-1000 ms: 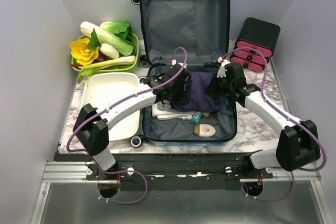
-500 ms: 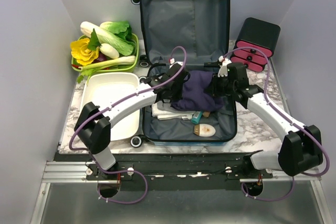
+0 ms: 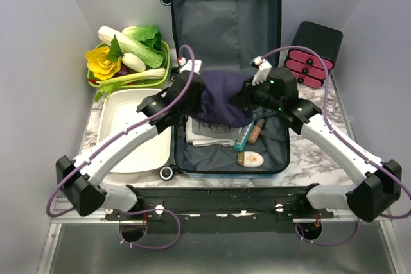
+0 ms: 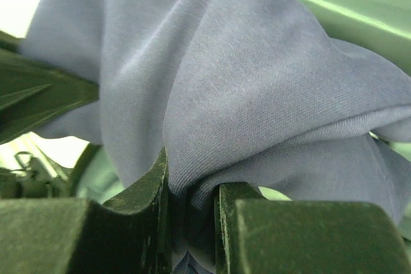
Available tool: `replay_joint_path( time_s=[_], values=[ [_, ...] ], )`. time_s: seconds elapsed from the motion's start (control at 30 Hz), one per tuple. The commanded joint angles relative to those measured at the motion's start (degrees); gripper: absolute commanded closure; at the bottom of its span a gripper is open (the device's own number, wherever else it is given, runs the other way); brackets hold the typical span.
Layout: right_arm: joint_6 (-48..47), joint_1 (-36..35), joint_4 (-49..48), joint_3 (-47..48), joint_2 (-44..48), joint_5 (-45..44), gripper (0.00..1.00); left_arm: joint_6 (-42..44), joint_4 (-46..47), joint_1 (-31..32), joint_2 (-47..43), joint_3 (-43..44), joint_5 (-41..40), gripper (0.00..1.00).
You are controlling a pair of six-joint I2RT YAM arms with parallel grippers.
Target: Open, take out, and arrange the luggage
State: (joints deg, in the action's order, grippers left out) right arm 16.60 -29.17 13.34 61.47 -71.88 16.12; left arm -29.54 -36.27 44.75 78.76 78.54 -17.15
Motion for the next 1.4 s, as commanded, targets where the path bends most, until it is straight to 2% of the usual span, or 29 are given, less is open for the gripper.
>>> replay_joint_path(
  time_s=[0.0, 0.13, 0.27, 0.37, 0.43, 0.67, 0.73, 0.9, 1.07, 1.1, 1.17, 1.2, 1.23, 1.3, 1.37],
  values=[
    [4.0, -8.9, -3.5, 8.2, -5.5, 2.5, 0.99, -0.6, 0.4, -5.4, -6.4, -4.5, -6.0, 1.00],
    [4.6, -17.1, -3.6, 17.2, -13.6, -0.4, 0.99, -1.7, -2.0, -11.6, -12.0, -9.0, -7.2, 1.00],
    [3.5, -21.5, -2.0, 27.0, -25.3, -0.8, 0.99, -3.0, -7.4, -17.3, -17.1, -12.8, -10.4, 1.00],
    [1.2, -24.3, -1.1, 34.7, -30.5, -1.0, 0.99, -6.7, -11.4, -20.2, -21.0, -15.9, -14.9, 1.00],
    [-1.7, -25.1, -0.9, 40.5, -36.5, 1.7, 0.99, -12.4, -14.1, -21.9, -23.7, -18.4, -16.4, 1.00],
    [-16.1, -25.1, 6.9, 61.9, -54.6, 10.2, 0.99, -28.5, -16.5, -22.1, -35.9, -32.4, -14.4, 1.00],
    [-19.0, -25.1, 6.9, 63.8, -57.3, 13.5, 0.99, -31.5, -17.5, -22.1, -39.5, -35.6, -14.0, 1.00],
    [-18.5, -25.1, 4.8, 69.5, -65.1, 19.6, 0.99, -39.6, -15.7, -22.1, -46.6, -43.1, -11.9, 1.00],
    [-15.0, -25.2, -1.5, 72.9, -70.4, 15.7, 0.99, -44.1, -15.4, -22.1, -47.6, -47.2, -11.2, 1.00],
    [-14.2, -25.2, -2.8, 73.6, -71.7, 14.4, 0.90, -44.6, -14.5, -22.1, -47.7, -48.6, -10.7, 1.00],
    [-13.0, -25.2, -4.1, 74.4, -72.3, 11.7, 0.78, -46.0, -13.4, -22.1, -47.7, -49.9, -9.9, 1.00],
    [-13.0, -25.2, -5.5, 74.3, -72.4, 11.4, 0.67, -46.4, -12.9, -22.1, -47.6, -50.6, -9.8, 1.00],
    [-13.1, -25.2, -6.2, 74.3, -72.4, 10.7, 0.60, -47.4, -12.9, -22.1, -47.7, -50.8, -9.9, 1.00],
    [-12.9, -25.3, -7.6, 74.8, -72.8, 9.6, 0.52, -47.8, -12.8, -22.1, -48.2, -50.9, -10.4, 1.00],
    [-11.9, -25.4, -8.7, 74.0, -73.1, 6.8, 0.51, -47.7, -12.5, -22.1, -48.4, -50.9, -10.2, 1.00]
  ],
)
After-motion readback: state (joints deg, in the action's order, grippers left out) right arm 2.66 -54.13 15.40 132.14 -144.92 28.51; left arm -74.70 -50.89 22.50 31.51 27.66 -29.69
